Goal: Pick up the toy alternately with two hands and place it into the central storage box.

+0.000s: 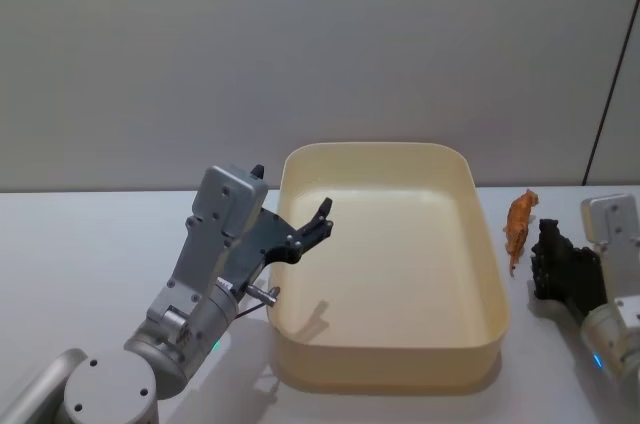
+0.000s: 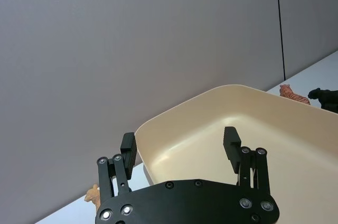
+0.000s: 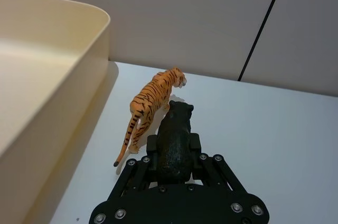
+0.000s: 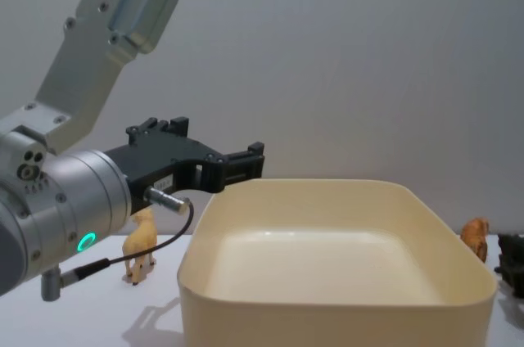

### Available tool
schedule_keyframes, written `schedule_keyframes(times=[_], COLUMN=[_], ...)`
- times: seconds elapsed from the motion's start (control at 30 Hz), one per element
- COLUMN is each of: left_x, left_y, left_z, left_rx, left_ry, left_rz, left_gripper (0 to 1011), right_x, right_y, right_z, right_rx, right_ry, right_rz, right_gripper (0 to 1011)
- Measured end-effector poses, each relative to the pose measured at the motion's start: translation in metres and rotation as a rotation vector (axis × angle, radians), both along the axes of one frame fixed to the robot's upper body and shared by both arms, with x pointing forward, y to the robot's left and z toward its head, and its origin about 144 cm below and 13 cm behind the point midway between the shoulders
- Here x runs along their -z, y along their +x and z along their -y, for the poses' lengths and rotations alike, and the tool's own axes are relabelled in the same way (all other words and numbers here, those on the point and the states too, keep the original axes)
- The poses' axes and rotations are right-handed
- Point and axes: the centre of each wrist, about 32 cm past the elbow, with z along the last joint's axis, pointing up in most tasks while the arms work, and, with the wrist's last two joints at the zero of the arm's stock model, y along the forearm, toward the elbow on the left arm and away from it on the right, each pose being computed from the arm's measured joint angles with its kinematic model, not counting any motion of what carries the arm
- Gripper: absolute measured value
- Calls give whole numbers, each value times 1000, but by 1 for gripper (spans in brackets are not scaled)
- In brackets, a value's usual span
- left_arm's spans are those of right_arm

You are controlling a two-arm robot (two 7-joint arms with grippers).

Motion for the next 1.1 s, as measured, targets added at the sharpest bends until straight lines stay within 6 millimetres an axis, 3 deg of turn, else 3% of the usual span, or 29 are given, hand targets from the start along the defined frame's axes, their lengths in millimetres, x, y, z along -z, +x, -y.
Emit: schedule_keyframes(times=[0.27,0.6,0.8,1.1], left_x=[0,0,0,0], left_y=[0,0,0,0], left_z=[0,0,0,0], left_rx=[0,0,0,0], left_ry=[0,0,0,0], left_rz=[0,0,0,0], left_gripper=[1001,1001,1001,1001], right_x=[-10,-46,-65,-78], right_y=[-15,-30,-26,-12], right_z=[10,18,11,-8], right_rx=[-69,-202,-283,-366], right_ry=[-2,34,65,95], right_rz=[54,164,206,190], right_gripper=[305,305,305,305])
